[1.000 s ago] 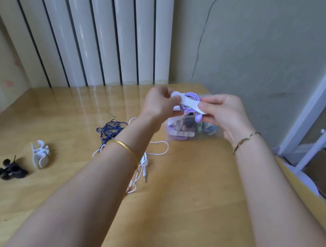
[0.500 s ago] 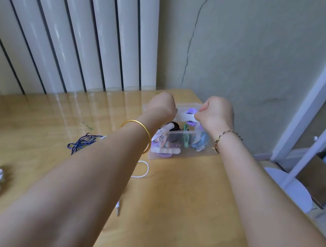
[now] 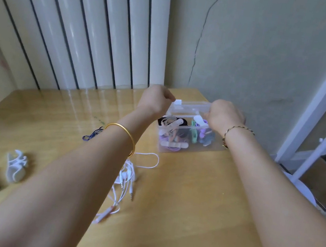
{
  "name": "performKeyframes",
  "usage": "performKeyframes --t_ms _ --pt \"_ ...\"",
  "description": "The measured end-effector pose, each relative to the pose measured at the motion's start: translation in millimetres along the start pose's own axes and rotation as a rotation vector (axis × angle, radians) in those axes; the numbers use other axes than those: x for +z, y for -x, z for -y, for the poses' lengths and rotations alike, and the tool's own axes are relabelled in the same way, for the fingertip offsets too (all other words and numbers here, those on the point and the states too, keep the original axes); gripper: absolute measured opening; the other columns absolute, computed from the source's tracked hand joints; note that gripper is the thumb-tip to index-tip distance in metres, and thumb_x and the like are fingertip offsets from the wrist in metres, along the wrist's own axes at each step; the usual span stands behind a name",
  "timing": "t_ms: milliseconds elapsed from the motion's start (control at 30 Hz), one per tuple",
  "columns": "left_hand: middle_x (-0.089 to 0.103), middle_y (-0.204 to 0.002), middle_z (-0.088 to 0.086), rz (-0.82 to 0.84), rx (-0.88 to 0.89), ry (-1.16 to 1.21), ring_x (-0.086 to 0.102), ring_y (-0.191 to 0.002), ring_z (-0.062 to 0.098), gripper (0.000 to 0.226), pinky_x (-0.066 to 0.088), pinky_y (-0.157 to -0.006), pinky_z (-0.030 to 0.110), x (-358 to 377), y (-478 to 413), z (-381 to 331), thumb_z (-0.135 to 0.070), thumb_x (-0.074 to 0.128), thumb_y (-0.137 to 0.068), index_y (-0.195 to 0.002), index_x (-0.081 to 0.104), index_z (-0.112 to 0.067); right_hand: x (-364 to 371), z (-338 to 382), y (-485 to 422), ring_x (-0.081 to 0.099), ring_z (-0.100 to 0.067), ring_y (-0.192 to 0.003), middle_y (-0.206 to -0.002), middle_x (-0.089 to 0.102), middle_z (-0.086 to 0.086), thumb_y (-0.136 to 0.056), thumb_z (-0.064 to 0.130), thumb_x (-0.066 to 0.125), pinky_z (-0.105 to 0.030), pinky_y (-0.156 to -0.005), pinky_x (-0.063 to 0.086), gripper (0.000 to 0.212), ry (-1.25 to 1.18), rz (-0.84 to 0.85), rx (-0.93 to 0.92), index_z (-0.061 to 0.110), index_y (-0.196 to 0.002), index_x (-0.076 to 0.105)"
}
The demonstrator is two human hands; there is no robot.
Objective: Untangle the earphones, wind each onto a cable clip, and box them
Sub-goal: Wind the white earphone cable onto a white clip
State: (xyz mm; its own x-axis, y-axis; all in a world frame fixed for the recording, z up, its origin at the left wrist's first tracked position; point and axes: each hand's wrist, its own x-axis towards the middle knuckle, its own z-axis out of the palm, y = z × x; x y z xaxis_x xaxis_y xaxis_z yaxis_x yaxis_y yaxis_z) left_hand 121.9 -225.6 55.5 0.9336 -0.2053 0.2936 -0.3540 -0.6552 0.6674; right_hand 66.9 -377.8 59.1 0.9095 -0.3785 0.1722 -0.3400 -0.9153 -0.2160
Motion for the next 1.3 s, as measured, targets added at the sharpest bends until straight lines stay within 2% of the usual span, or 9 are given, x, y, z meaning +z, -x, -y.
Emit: performKeyframes --t_ms 100,200,267,367,567,800,1000,1167,1300 --pt "0.07 -0.097 0.009 -0.047 0.008 0.104 0.065 -0.076 0.014 0.026 0.039 -0.057 0.018 -31 31 8 0.0 0.051 -0.087 -0.1 0.072 -0.008 -2 17 33 0.048 -0.03 -0.076 -0.069 0.055 -0.008 -0.083 0.001 0.047 -0.027 -0.059 0.035 0.026 -0.087 -0.1 -0.084 0.014 -0.06 0.045" --pt "0.058 -0.068 0.0 -0.016 -0.012 0.141 0.043 -0.037 -0.002 0.019 0.03 -0.04 0.011 -61 67 30 0.001 0.056 -0.085 -0.089 0.067 -0.014 8 43 74 0.059 -0.034 -0.087 -0.085 0.067 -0.015 -0.088 0.008 0.05 -0.037 -0.071 0.05 0.018 -0.347 -0.122 -0.274 0.004 -0.08 0.066" --pt "0.055 -0.064 -0.003 0.018 -0.075 0.111 0.044 -0.042 0.0 0.015 0.034 -0.039 0.012 -75 91 48 0.0 0.06 -0.083 -0.085 0.063 -0.015 19 60 102 0.064 -0.026 -0.088 -0.097 0.071 -0.012 -0.091 0.01 0.053 -0.036 -0.079 0.052 0.017 -0.536 0.036 -0.34 0.007 -0.092 0.07" --pt "0.058 -0.072 0.0 0.068 -0.168 0.022 0.053 -0.058 0.014 0.009 0.043 -0.047 0.02 -84 122 68 -0.009 0.066 -0.08 -0.087 0.06 -0.011 44 77 128 0.068 -0.025 -0.073 -0.089 0.071 -0.012 -0.092 0.016 0.056 -0.036 -0.066 0.055 0.013 -0.557 0.3 -0.321 0.008 -0.089 0.067" --pt "0.055 -0.099 0.008 0.19 -0.257 -0.161 0.05 -0.084 0.021 0.032 0.038 -0.062 0.026 -81 157 91 -0.019 0.073 -0.077 -0.101 0.053 -0.013 75 97 139 0.058 -0.025 -0.101 -0.111 0.061 -0.006 -0.088 0.03 0.062 -0.039 -0.089 0.048 0.026 -0.522 0.179 -0.278 0.015 -0.108 0.062" --pt "0.052 -0.071 -0.004 0.114 -0.193 -0.021 0.05 -0.069 0.018 0.02 0.038 -0.055 0.023 -76 167 101 0.002 0.06 -0.077 -0.095 0.063 -0.008 78 115 150 0.059 -0.024 -0.095 -0.092 0.06 0.002 -0.078 0.036 0.071 -0.041 -0.084 0.049 0.019 -0.525 0.137 -0.355 0.023 -0.078 0.057" --pt "0.054 -0.065 -0.005 -0.197 -0.105 0.14 0.049 -0.061 0.016 0.032 0.039 -0.056 0.027 -92 161 102 0.005 0.057 -0.078 -0.068 0.055 -0.025 63 111 145 0.063 -0.023 -0.073 -0.069 0.065 -0.001 -0.081 0.016 0.068 -0.038 -0.077 0.053 0.012 -0.965 0.077 -0.23 0.013 -0.071 0.064" --pt "0.059 -0.07 -0.002 -0.354 -0.128 0.263 0.061 -0.073 0.027 0.029 0.054 -0.071 0.036 -101 151 107 0.006 0.053 -0.077 -0.07 0.055 -0.022 44 98 144 0.062 -0.016 -0.065 -0.067 0.064 -0.003 -0.088 0.012 0.056 -0.027 -0.067 0.048 0.015 -1.49 0.126 0.085 0.013 -0.073 0.056" --pt "0.058 -0.077 -0.001 -0.375 -0.162 0.187 0.053 -0.074 0.017 0.022 0.041 -0.065 0.027 -97 150 115 0.006 0.051 -0.08 -0.08 0.059 -0.015 36 89 143 0.065 -0.02 -0.065 -0.062 0.066 -0.005 -0.092 0.014 0.046 -0.033 -0.071 0.053 0.018 -1.987 0.279 0.381 0.012 -0.074 0.049"
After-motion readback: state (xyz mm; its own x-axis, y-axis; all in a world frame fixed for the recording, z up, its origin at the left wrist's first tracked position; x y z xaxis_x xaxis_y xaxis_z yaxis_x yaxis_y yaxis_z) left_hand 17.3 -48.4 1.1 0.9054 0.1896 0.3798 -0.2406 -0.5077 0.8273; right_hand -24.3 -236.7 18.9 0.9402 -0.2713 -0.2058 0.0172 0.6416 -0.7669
